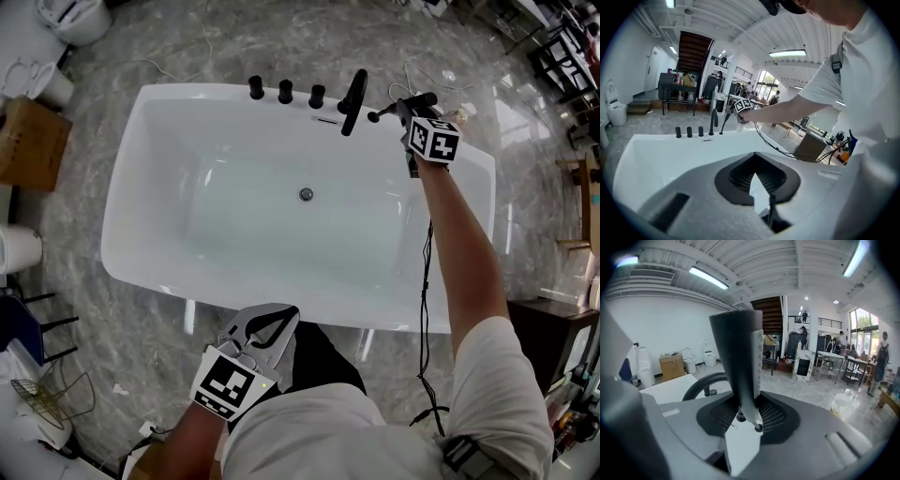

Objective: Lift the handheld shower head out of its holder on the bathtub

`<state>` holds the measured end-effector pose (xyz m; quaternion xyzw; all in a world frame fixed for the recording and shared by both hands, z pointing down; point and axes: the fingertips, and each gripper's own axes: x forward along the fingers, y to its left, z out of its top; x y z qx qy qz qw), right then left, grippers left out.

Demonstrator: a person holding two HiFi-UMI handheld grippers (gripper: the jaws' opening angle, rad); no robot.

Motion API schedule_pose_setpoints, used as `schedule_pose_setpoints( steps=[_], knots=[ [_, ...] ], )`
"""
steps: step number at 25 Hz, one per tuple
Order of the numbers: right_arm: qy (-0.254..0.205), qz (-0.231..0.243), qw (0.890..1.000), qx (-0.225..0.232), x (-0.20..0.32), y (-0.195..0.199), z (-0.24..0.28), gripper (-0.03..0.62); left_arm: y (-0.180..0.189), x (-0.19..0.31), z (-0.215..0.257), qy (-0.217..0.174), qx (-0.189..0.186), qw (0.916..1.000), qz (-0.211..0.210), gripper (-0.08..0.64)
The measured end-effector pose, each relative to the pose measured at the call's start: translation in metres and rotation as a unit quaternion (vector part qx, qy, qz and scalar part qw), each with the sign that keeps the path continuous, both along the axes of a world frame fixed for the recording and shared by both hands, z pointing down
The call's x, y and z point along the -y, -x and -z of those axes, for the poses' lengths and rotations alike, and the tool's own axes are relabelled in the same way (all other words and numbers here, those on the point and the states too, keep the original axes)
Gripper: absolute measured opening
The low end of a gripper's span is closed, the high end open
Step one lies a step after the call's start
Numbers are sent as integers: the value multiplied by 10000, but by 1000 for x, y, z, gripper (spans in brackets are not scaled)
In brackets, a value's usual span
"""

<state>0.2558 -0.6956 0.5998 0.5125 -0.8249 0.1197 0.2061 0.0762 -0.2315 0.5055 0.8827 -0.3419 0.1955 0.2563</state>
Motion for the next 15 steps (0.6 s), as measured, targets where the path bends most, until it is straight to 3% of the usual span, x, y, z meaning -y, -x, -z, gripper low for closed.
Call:
schedule_pose_setpoints(
  steps=[15],
  knots=[
    [-425, 109, 9990, 101, -63, 0, 87, 146, 1, -46, 26, -153, 34, 9993, -334, 8]
  ],
)
